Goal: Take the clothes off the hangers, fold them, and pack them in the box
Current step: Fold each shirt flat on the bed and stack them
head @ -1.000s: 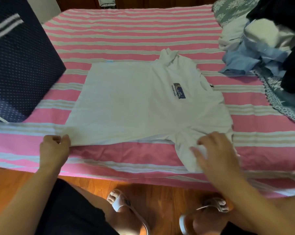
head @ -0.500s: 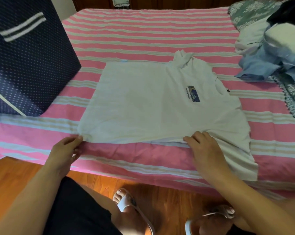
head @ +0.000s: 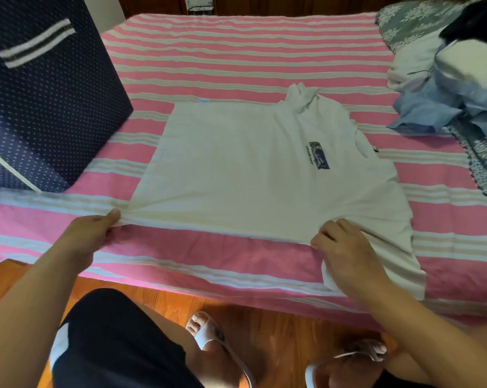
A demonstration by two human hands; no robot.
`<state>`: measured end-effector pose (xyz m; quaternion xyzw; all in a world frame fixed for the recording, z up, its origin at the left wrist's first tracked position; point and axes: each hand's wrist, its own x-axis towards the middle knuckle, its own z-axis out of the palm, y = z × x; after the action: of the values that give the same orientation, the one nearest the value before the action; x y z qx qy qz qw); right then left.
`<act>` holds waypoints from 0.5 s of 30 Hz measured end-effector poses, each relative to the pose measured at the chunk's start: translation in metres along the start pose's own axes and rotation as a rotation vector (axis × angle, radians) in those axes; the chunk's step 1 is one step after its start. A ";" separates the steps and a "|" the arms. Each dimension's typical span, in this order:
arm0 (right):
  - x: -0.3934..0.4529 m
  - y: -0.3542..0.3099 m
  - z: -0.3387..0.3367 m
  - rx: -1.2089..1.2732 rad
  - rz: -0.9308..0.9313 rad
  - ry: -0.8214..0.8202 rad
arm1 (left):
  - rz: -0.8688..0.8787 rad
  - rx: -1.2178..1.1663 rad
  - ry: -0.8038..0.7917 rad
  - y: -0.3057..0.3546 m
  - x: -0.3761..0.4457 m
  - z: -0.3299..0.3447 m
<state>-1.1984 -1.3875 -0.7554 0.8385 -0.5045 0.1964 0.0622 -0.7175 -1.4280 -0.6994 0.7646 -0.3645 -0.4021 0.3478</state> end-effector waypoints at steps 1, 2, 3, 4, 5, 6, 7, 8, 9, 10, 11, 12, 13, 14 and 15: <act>-0.001 0.001 0.001 0.004 -0.001 -0.007 | 0.019 0.103 0.011 0.002 0.000 0.001; -0.002 0.003 0.002 0.010 -0.005 -0.016 | 0.043 0.208 0.038 0.004 -0.001 0.001; -0.004 0.004 0.003 0.011 -0.016 -0.019 | 0.057 0.295 0.059 0.005 -0.001 0.001; -0.004 0.004 0.002 0.012 -0.030 -0.027 | 0.059 0.355 0.059 0.004 0.001 0.001; -0.003 0.003 0.001 0.019 -0.042 -0.042 | 0.048 0.402 0.056 0.003 0.002 0.000; -0.002 0.002 0.000 0.030 -0.057 -0.062 | 0.035 0.442 0.053 0.002 0.002 0.000; -0.001 0.002 0.000 0.043 -0.073 -0.088 | 0.024 0.474 0.074 0.000 0.002 0.002; 0.001 0.002 -0.002 0.063 -0.090 -0.126 | 0.017 0.510 0.143 -0.002 0.000 0.005; 0.001 0.001 -0.005 0.092 -0.097 -0.179 | 0.032 0.563 0.253 -0.003 -0.005 0.012; -0.001 0.001 -0.011 0.146 -0.085 -0.226 | 0.113 0.610 0.367 -0.002 -0.017 0.024; -0.004 0.003 -0.021 0.227 -0.036 -0.246 | 0.260 0.639 0.453 0.000 -0.033 0.041; -0.009 0.006 -0.034 0.303 0.052 -0.228 | 0.426 0.628 0.451 0.004 -0.052 0.062; -0.016 0.010 -0.049 0.340 0.152 -0.165 | 0.533 0.586 0.343 0.011 -0.074 0.086; -0.023 0.017 -0.061 0.335 0.270 -0.095 | 0.549 0.520 0.161 0.018 -0.097 0.112; -0.035 0.028 -0.068 0.290 0.406 -0.046 | 0.497 0.479 -0.058 0.023 -0.117 0.139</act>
<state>-1.2554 -1.3521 -0.7092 0.7243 -0.6305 0.2561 -0.1111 -0.8926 -1.3743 -0.6984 0.7008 -0.6331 -0.2297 0.2353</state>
